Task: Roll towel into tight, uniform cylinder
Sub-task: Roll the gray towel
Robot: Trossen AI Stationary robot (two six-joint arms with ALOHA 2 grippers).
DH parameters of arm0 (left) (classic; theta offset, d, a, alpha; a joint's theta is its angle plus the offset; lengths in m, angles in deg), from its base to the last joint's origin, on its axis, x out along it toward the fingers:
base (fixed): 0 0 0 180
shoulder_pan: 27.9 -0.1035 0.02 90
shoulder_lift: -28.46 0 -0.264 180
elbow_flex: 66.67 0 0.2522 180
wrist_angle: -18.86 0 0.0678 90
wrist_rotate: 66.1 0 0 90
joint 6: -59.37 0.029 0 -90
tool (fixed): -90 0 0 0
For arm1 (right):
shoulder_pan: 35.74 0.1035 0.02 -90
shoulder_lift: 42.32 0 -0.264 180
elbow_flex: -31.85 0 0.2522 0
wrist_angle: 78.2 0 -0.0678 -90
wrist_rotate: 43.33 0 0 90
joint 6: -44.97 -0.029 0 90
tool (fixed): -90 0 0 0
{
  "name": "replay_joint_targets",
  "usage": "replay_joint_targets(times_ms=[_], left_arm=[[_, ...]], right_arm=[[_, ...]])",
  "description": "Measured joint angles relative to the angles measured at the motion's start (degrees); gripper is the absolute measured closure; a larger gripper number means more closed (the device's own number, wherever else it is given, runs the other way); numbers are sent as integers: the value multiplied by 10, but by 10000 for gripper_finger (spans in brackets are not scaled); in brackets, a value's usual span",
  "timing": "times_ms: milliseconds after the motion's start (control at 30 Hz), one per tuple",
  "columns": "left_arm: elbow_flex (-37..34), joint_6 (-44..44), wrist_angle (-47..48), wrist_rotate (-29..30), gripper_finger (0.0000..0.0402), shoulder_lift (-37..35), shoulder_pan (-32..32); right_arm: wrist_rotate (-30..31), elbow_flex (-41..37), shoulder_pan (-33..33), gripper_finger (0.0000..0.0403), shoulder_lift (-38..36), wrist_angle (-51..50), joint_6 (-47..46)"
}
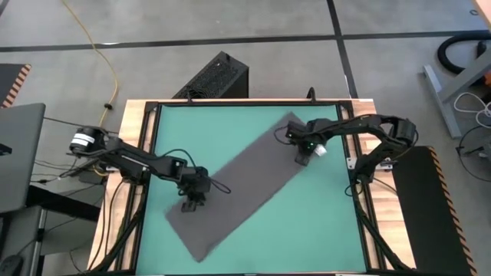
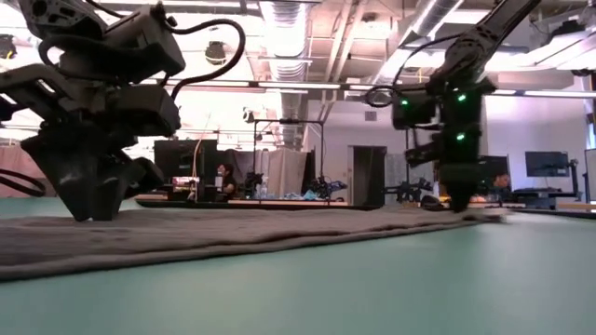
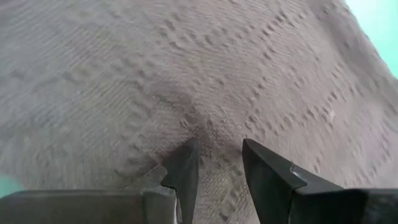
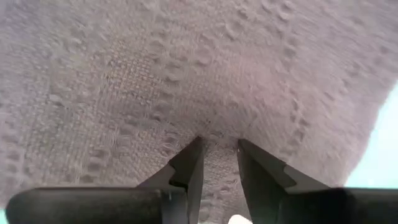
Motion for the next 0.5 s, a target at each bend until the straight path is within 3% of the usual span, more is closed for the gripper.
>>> replay_joint_targets(times_ms=[167, 333, 500], left_arm=[[3, -9, -27, -36, 284, 19, 9], [35, -8, -9, -48, 284, -4, 10], [70, 29, 22, -28, 284, -38, 10]], right_arm=[[75, 21, 0, 276, 4, 51, 84], [78, 95, 4, 276, 3, -28, 102], [52, 178, 34, 276, 3, -107, 30]])
